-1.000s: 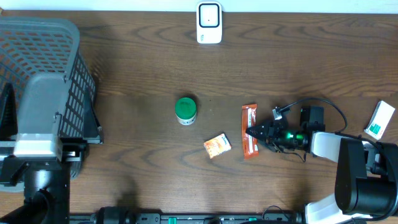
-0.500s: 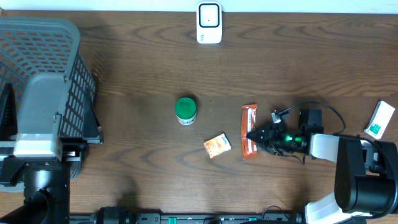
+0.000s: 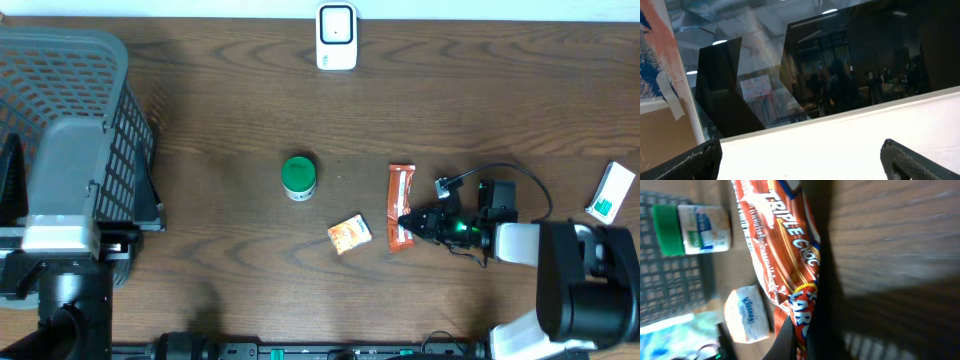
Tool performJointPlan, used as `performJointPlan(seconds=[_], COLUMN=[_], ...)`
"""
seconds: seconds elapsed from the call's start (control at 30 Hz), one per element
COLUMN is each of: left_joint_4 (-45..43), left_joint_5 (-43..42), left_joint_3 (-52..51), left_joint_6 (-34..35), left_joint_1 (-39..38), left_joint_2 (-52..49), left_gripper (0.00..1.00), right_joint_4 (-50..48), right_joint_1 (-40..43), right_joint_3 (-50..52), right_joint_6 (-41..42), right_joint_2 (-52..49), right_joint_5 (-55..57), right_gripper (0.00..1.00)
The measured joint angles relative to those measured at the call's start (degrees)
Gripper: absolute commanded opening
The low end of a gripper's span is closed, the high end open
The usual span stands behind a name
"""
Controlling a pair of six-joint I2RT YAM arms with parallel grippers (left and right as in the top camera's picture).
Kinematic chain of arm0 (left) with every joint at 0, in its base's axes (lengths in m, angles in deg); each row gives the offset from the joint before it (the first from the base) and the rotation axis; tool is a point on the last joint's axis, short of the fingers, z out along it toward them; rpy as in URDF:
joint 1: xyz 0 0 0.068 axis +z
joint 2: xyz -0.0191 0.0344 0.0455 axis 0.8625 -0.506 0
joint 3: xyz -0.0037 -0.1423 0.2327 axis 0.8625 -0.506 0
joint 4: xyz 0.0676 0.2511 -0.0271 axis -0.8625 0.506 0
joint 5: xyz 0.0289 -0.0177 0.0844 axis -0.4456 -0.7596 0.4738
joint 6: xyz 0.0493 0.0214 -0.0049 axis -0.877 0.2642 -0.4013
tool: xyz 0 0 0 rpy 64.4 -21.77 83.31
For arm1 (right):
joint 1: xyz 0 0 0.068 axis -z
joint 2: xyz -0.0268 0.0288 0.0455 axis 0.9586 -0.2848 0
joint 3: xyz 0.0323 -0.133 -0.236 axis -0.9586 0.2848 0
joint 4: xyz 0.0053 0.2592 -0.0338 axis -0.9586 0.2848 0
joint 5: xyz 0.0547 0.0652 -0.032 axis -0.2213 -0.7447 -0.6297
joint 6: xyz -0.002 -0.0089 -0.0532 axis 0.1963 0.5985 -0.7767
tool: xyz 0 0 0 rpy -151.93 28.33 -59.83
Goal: Scan the item barcode
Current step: 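Lower the right gripper onto the red chocolate bar and grasp it, then lift the chocolate bar and carry it up to the white scanner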
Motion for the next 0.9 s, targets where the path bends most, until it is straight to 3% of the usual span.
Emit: performJointPlan(seconds=[0.13, 0.3, 0.43, 0.9], left_joint_4=[0.0, -0.02, 0.07, -0.07], left_joint_5=[0.0, 0.02, 0.0, 0.0], left_joint_3=[0.0, 0.0, 0.0, 0.0], left_joint_6=[0.0, 0.0, 0.0, 1.07], left_joint_1=[0.0, 0.0, 0.0, 0.0], left_joint_2=[0.0, 0.02, 0.02, 0.02], left_gripper=[0.99, 0.99, 0.99, 0.99], right_joint_4=[1.7, 2.36, 2.38, 3.69], right_joint_1=[-0.76, -4.2, -6.6, -15.34], right_joint_3=[0.55, 0.37, 0.35, 0.35], right_joint_6=[3.37, 13.44, 18.49, 23.98], right_joint_2=[12.2, 35.65, 47.04, 51.54], right_joint_5=[0.7, -1.99, -4.39, -6.01], right_gripper=[0.02, 0.01, 0.01, 0.01])
